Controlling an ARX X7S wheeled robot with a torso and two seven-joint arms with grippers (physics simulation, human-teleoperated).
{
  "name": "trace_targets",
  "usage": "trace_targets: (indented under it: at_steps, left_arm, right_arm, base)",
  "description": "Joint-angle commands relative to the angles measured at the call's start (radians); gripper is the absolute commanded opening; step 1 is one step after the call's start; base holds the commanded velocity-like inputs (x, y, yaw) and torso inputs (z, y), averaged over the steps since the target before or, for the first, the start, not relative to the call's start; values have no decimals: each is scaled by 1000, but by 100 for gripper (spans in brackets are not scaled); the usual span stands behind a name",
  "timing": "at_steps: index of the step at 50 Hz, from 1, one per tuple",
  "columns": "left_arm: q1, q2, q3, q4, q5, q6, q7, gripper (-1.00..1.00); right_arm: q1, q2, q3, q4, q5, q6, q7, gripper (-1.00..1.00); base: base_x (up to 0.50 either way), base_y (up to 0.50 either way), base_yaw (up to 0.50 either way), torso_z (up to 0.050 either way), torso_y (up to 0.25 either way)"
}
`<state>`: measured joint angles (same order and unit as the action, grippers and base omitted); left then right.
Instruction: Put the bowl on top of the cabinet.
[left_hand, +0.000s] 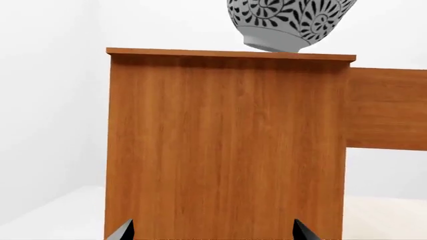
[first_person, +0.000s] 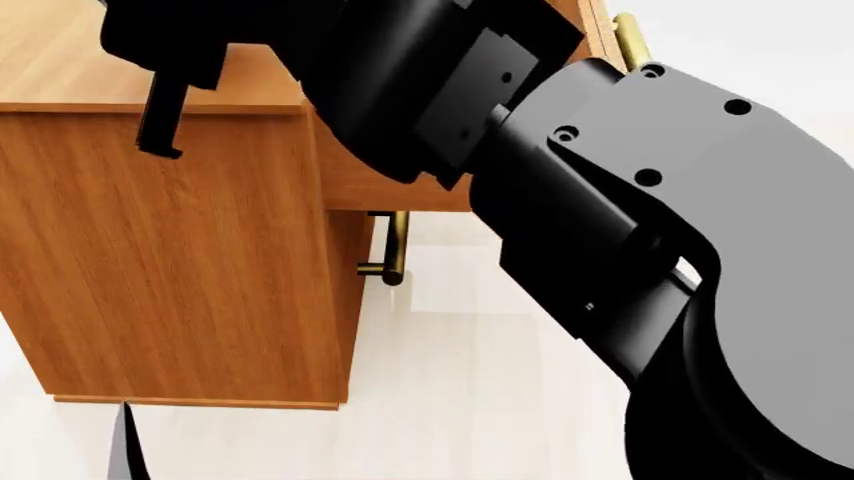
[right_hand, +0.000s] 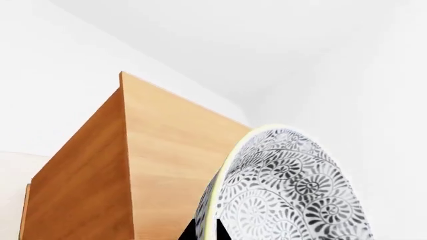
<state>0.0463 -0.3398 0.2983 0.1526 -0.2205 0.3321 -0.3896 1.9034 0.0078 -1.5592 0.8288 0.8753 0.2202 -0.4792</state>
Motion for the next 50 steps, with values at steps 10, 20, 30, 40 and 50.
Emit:
trace_targets:
  at_steps: [10, 20, 30, 40, 50]
  left_arm:
    - [15, -8, -6, 25, -10, 3, 1, 100]
    - [9, -5, -1, 15, -10, 5, 2, 100]
    - [7, -1, 6, 1, -9, 13, 4, 100]
    - [9, -2, 9, 3, -9, 13, 1, 100]
    - [7, -3, 16, 3, -7, 11, 1, 100]
  right_arm:
    - [-42, -8, 19, -39, -36, 2, 27, -100]
    - [-39, -8, 19, -41, -72, 3, 8, -100]
    - [11, -8, 19, -37, -73, 0, -1, 100]
    - [220, -8, 24, -3, -30, 12, -38, 100]
    - [291, -8, 32, 94, 36, -44, -6, 100]
  base:
    - [0, 0, 0, 0, 0]
    - [0, 0, 0, 0, 0]
    - [0, 0, 0, 0, 0]
    - [0, 0, 0, 0, 0]
    - [0, 0, 0, 0, 0]
